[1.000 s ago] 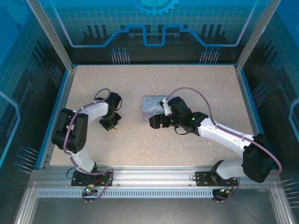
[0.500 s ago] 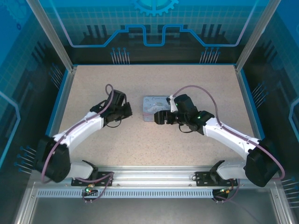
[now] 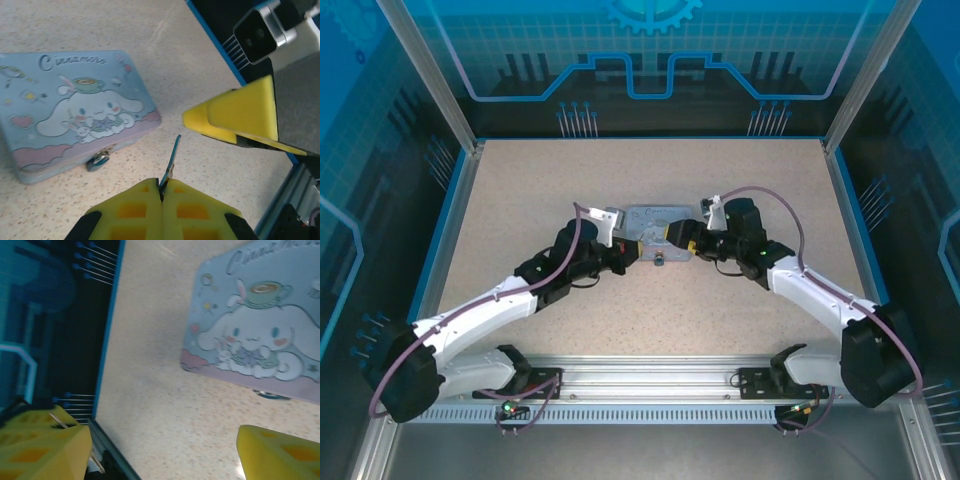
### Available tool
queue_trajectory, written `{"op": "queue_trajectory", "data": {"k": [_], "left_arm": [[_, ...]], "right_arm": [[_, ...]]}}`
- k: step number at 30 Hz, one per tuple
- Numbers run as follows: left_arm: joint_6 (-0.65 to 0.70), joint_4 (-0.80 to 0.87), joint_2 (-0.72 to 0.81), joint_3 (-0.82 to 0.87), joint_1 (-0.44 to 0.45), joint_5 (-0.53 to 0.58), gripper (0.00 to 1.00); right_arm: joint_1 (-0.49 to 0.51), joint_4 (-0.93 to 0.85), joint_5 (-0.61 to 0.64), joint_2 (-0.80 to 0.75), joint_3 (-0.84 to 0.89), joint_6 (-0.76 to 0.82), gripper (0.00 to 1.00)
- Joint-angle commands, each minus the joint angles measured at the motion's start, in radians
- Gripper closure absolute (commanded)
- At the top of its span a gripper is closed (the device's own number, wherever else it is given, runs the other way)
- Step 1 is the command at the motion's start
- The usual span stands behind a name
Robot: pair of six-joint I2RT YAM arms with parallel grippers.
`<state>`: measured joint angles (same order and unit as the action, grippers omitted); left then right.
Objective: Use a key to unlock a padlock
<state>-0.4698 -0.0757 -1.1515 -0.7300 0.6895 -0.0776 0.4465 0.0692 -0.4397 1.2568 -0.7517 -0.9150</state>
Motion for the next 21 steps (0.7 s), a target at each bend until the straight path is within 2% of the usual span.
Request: {"op": "queue_trajectory", "data": {"k": [1, 4, 10, 21], "left_arm": [[0.024, -0.102, -0.016, 0.0, 0.029, -0.025, 1.0], [0.023, -0.117, -0.041, -0.008, 0.043, -0.027, 1.0], [0.019, -0.131, -0.063, -0.016, 0.05, -0.028, 1.0], [-0.021, -0.17, -0.092, -0.023, 0.05, -0.06, 1.0]], "right_arm": [[-0.006, 0.108, -0.064, -0.024, 0.009, -0.082, 0.32], [0.002, 0.134, -0.06, -0.026, 0.009, -0.111, 0.43], [0.029, 0.143, -0.044, -0.043, 0.01, -0.118, 0.56], [0.067, 0.172, -0.047, -0.046, 0.029, -0.113, 0.61]]}}
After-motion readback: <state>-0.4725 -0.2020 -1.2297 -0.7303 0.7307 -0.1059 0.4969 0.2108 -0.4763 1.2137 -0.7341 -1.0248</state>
